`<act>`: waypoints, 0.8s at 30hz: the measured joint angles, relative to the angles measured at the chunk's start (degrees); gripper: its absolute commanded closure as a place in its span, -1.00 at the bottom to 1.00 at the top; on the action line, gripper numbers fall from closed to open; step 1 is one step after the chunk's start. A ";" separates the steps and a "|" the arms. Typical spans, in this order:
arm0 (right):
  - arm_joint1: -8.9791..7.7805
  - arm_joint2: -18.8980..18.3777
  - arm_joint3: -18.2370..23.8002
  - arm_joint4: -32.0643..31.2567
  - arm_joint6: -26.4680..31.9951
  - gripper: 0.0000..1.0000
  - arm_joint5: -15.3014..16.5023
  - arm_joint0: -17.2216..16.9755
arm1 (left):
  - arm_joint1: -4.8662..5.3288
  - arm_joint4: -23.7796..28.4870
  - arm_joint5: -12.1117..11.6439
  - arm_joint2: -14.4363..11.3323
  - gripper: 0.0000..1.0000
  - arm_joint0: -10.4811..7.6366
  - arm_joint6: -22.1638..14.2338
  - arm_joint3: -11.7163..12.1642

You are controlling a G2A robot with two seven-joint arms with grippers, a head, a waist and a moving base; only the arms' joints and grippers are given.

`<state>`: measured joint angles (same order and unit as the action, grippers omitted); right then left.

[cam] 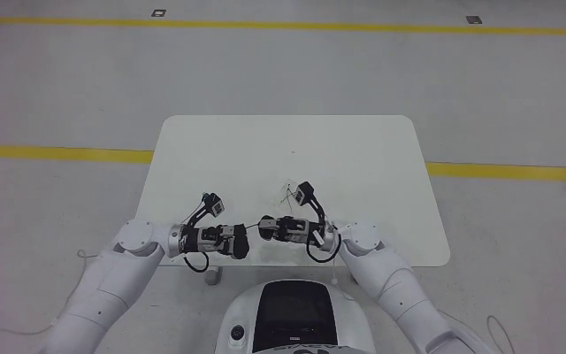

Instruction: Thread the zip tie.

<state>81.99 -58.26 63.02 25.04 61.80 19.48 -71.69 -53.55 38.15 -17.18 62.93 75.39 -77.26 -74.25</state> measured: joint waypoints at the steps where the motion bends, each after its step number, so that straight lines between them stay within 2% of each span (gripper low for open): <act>1: -0.03 0.00 0.05 0.07 0.02 1.00 0.00 -0.03 | 0.02 0.18 0.01 0.00 -1.00 -0.06 -0.20 0.05; 12: -0.26 0.32 0.64 1.29 0.91 1.00 0.00 -0.24 | 0.10 1.25 -0.18 -0.69 -1.00 -1.07 -2.37 1.24; 17: -0.27 0.58 1.00 0.28 0.13 1.00 0.00 -0.02 | 0.20 1.94 -1.90 -1.69 -1.00 -1.38 -2.39 0.96; 22: -0.28 0.59 1.03 0.21 0.07 1.00 -0.02 -0.05 | 0.19 1.91 -1.82 -1.65 -1.00 -1.37 -2.35 0.99; 24: -0.33 0.75 1.90 -0.24 -1.09 1.00 -0.35 -0.46 | 0.14 1.61 -1.51 -1.86 -1.00 -1.22 -1.10 0.46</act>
<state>81.66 -57.50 64.92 24.80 60.72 19.13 -72.15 -53.41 39.76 -18.70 61.06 74.17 -78.36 -73.79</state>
